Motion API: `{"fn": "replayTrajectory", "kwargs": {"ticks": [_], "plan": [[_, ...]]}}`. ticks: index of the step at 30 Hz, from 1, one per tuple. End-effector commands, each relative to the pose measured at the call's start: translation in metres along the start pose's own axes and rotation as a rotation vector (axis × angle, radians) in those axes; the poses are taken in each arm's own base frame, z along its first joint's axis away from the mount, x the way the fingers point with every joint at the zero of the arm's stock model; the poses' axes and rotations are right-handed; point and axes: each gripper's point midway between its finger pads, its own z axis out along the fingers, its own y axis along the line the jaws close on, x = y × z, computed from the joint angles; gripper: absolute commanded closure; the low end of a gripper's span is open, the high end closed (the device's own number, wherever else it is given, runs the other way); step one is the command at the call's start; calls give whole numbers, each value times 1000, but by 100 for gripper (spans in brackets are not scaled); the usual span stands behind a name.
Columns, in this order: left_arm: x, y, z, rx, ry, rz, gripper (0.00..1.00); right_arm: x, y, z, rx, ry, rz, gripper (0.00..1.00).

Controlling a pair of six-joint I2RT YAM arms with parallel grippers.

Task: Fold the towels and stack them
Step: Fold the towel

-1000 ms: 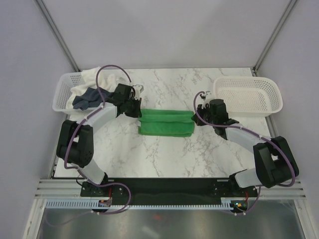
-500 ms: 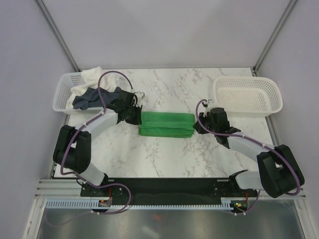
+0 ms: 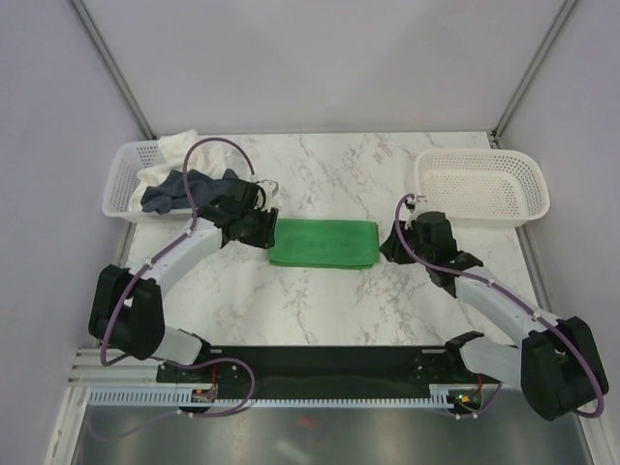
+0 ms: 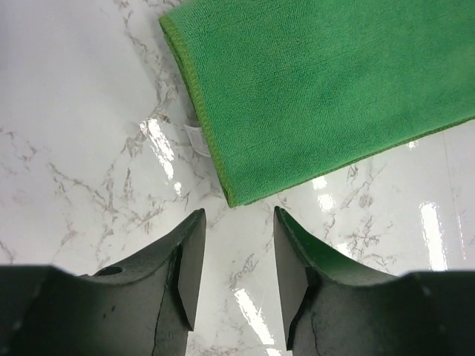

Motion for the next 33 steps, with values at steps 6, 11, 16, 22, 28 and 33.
{"fn": "replayTrajectory", "kwargs": {"ticks": [6,11,16,22,28,33], "plan": [[-37,-38,-15,167,-89,-120,52,-41,29,5,-38,-10,111,66],[-12,-39,14,159,-16,-222,52,-20,37,29,-74,70,202,68],[43,-7,44,-51,123,-357,53,33,-1,45,61,154,229,70],[67,-2,49,-109,201,-443,54,36,-5,39,84,177,184,68],[24,-14,21,-49,94,-441,51,-17,6,23,95,59,170,54],[-8,-14,-1,-28,-18,-388,46,-31,-4,29,170,51,147,35]]}}
